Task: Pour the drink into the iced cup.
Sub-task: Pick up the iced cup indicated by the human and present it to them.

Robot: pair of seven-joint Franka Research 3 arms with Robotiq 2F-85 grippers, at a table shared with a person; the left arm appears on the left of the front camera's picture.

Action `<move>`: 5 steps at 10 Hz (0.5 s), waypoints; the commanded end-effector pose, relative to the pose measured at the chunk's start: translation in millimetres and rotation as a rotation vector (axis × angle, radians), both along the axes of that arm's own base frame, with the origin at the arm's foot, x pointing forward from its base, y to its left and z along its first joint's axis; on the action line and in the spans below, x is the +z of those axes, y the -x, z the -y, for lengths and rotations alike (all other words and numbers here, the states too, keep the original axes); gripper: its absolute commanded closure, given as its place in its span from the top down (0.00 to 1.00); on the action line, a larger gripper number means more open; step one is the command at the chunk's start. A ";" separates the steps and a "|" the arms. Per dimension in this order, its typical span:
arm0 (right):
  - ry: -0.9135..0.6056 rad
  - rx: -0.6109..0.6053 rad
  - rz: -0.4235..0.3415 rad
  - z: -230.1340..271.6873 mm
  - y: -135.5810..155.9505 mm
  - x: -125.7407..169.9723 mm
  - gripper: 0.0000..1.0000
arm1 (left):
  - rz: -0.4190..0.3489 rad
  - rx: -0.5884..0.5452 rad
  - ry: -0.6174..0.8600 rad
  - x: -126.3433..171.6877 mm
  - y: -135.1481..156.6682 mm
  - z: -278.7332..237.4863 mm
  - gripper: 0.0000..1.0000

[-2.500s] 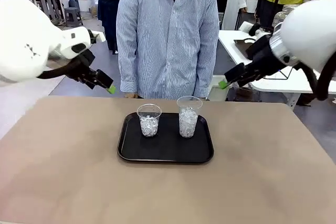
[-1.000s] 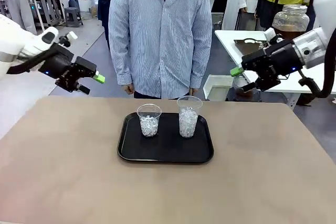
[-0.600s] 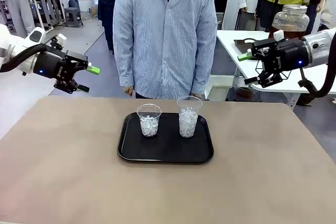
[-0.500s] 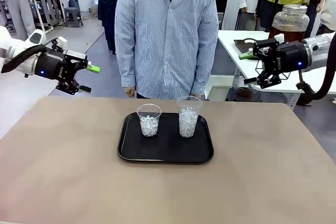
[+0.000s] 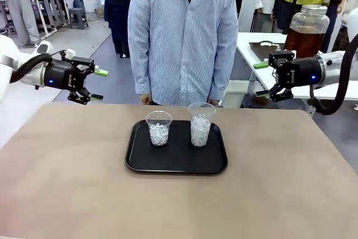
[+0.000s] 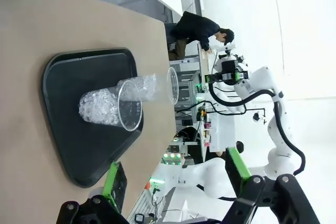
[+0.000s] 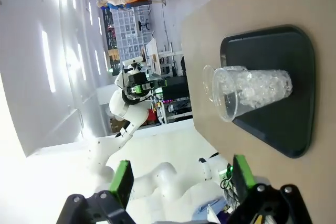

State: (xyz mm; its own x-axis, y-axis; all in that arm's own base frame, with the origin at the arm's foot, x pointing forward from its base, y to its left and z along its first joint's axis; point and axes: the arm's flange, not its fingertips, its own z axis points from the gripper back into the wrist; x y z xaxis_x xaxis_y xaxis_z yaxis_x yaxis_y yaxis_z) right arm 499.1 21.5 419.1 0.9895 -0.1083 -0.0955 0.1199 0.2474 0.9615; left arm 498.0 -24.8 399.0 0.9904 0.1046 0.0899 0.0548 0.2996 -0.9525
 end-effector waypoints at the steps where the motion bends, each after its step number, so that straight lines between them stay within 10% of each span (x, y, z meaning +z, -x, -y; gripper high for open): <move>1: -0.063 0.009 0.002 0.0 -14.2 2.8 1.00 | 0.041 -0.014 0.065 7.7 -11.0 -1.0 1.00; 5: -0.133 0.023 -0.011 5.0 -17.8 1.4 1.00 | 0.053 -0.041 0.106 12.9 -18.8 -1.3 1.00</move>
State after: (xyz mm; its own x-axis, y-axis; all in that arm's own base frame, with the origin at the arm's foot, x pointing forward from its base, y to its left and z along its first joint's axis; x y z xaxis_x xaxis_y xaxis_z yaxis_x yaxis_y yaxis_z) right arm 510.6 19.3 418.0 0.9896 -0.0765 -0.1216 0.1324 0.1569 0.9787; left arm 513.2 -27.7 414.3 0.9904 0.0800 0.1126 0.0917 0.2291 -0.9691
